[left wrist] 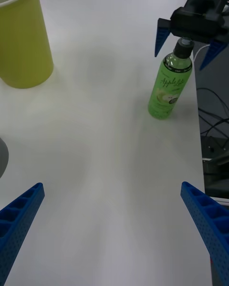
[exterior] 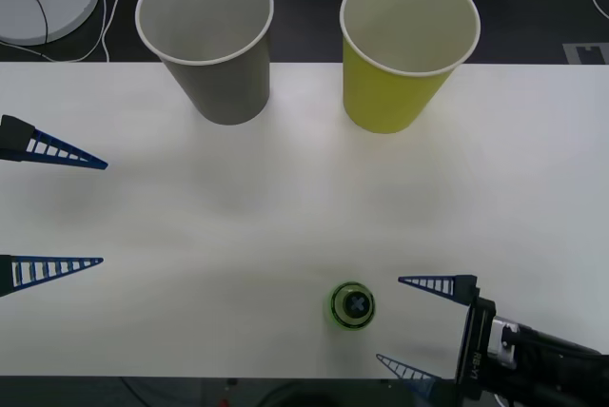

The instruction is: Put the can into the green bin and the plastic bottle into the gray bin

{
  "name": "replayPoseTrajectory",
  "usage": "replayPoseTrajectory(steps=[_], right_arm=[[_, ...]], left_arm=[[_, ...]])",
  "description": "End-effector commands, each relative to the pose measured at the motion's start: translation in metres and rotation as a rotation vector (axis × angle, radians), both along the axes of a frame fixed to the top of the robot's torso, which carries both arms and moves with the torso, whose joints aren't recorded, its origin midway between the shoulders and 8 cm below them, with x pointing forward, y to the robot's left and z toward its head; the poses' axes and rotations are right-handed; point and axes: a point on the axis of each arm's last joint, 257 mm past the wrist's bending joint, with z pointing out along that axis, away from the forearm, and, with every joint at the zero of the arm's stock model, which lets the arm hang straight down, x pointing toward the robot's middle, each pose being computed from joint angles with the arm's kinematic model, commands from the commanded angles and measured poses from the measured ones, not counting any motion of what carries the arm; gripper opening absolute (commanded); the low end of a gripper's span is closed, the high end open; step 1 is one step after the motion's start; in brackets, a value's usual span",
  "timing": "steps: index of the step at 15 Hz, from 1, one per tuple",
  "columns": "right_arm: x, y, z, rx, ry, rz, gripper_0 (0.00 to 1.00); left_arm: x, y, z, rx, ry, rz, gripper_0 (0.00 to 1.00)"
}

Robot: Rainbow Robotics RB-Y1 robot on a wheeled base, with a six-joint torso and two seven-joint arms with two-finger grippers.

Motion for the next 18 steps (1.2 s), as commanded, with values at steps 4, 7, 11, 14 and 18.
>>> replayPoseTrajectory(steps=[4, 7, 11, 14, 18], right_arm=[[0.008, 0.022, -0.003, 0.0, -0.006, 0.009, 1.0], [0.011, 0.032, 0.0, 0.015, -0.015, 0.017, 1.0], [0.012, 0.045, 0.004, 0.037, -0.016, 0.03, 1.0], [0.015, 0.051, 0.005, 0.043, -0.019, 0.028, 1.0], [0.022, 0.059, 0.007, 0.045, -0.026, 0.021, 1.0]], left_arm=[[0.0, 0.0, 0.0, 0.0, 0.0, 0.0, 1.0], [0.0, 0.0, 0.0, 0.0, 0.0, 0.0, 1.0], [0.0, 0.0, 0.0, 0.0, 0.0, 0.0, 1.0], [0.0, 0.0, 0.0, 0.0, 0.0, 0.0, 1.0], [0.0, 0.0, 0.0, 0.0, 0.0, 0.0, 1.0]])
